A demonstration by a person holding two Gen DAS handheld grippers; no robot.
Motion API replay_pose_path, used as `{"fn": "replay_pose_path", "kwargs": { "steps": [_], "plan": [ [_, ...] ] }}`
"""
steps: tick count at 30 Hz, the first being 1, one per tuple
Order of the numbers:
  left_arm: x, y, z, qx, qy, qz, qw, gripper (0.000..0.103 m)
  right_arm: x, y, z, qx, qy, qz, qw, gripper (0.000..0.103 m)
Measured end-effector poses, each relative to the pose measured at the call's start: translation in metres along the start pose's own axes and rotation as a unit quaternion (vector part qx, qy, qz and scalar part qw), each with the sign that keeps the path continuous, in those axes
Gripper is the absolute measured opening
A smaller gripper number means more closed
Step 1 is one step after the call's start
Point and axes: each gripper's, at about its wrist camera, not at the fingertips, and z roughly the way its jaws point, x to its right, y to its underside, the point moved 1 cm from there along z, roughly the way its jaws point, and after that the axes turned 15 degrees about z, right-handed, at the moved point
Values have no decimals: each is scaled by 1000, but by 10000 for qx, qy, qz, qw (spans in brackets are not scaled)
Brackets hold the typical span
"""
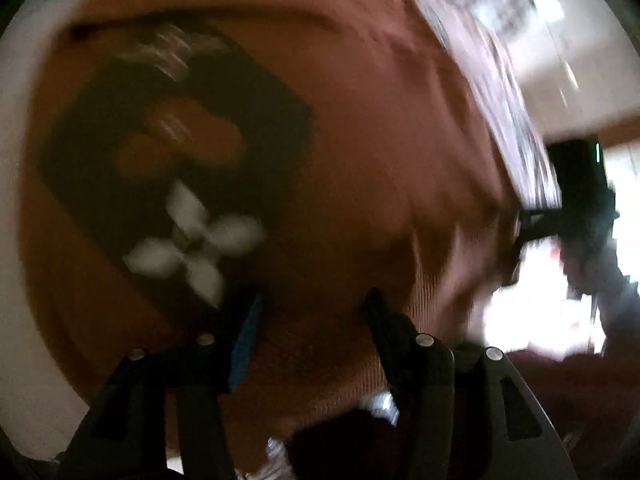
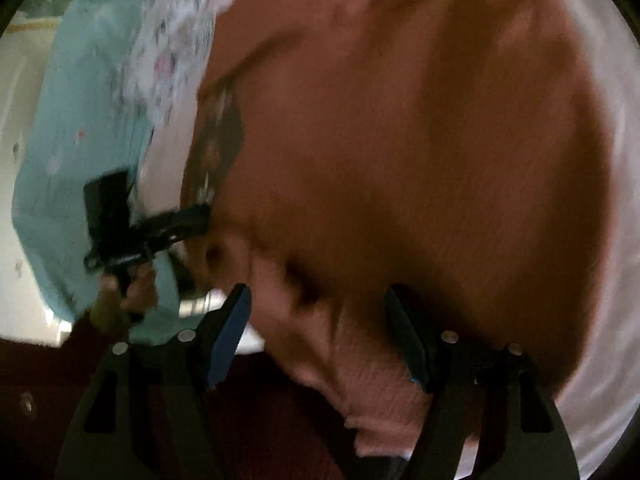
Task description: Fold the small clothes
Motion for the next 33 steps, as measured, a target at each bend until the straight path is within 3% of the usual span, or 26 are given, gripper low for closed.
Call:
{"fn": "replay_pose_path", "kwargs": {
  "steps": [4,8,9,13,17,20,25,29,30,31,32,33],
  "plan": [
    [17,48,-5,-448,137,430,9980,54,4,45,-5,-437,162,-267,9986,70],
    [14,89,-25,-629,82,289,9976,54,31,77,-19,-518,418,89,9977,70],
    [12,98,-31,-647,-84,201,9977,54,36,82,-23,-474,471,158,9976,70],
    [1,114,-59,-223,-519,-342,9978,56,44,92,-51,158,479,460,9977,70],
    [-25,120,-78,482,-698,-1273,9882,67,43,86,-74,1012,312,644,9923,70],
    [-33,114,-62,511,-707,-1631,9828,67,48,80,-84,1511,370,833,9843,70],
    [-36,117,-37,370,-855,-1786,9795,64,47,78,-76,1676,589,879,9802,70],
    [-37,109,-27,559,-882,-2031,9736,63,53,80,-73,1696,593,960,9790,70],
    [-38,108,-28,590,-930,-2056,9724,53,56,80,-73,1695,596,979,9788,70],
    [-38,106,-28,585,-1040,-2039,9717,33,58,80,-72,1705,619,999,9783,70],
    [-40,107,-30,536,-1151,-1966,9722,24,60,80,-71,1713,645,1013,9779,70],
    [-40,110,-33,505,-1132,-1867,9746,10,60,79,-69,1714,655,1019,9777,70]
  ]
}}
